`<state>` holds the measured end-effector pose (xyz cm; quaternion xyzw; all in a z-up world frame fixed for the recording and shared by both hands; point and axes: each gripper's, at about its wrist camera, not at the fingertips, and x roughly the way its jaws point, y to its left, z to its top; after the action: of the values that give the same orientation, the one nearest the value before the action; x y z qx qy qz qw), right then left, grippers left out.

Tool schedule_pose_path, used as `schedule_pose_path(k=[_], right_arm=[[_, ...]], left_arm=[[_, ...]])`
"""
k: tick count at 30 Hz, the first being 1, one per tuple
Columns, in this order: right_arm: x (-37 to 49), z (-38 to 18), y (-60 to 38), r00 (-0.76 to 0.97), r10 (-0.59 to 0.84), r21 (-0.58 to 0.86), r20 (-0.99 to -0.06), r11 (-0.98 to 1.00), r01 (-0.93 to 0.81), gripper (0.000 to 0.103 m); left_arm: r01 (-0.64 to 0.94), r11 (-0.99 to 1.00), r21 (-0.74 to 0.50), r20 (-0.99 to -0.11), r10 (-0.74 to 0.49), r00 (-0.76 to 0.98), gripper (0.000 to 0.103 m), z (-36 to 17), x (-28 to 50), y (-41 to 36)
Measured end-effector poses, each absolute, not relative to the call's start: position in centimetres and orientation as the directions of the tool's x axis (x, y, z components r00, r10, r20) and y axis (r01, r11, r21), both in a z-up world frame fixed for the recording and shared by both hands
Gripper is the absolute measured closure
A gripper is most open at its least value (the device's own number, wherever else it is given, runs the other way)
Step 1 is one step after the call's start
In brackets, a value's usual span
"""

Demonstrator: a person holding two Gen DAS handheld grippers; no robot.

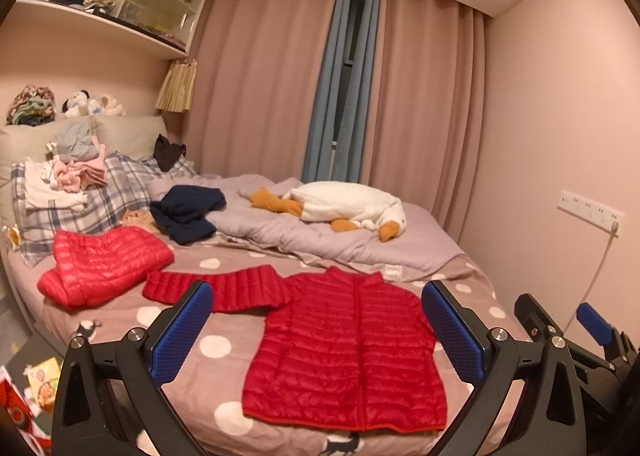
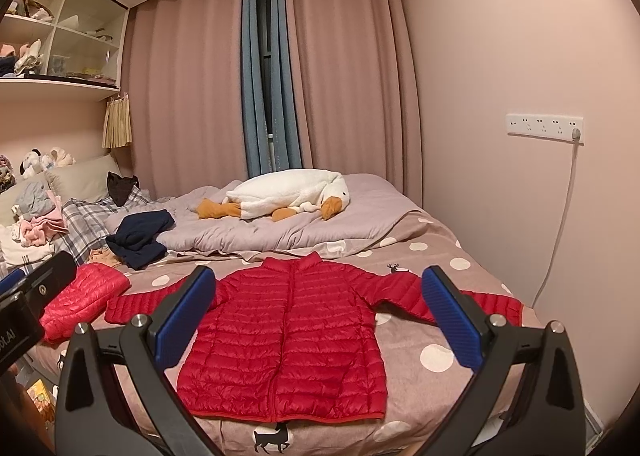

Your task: Fold large clothes

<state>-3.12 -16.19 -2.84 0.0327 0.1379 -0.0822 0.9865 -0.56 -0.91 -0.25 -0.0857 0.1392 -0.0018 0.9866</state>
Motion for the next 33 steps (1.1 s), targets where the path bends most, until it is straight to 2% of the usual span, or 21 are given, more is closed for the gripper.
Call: schedule_pose_path(k=[33], right_arm=[[-3.14,-3.03,-16.26,0.942,-0.166,0.045,-0.293,0.981,0.187,0.0]], left_arm=[[-0.007,0.988,-0.156,-0.293,-0.039,0.955,0.0,-0.05,-0.48,-1.22]])
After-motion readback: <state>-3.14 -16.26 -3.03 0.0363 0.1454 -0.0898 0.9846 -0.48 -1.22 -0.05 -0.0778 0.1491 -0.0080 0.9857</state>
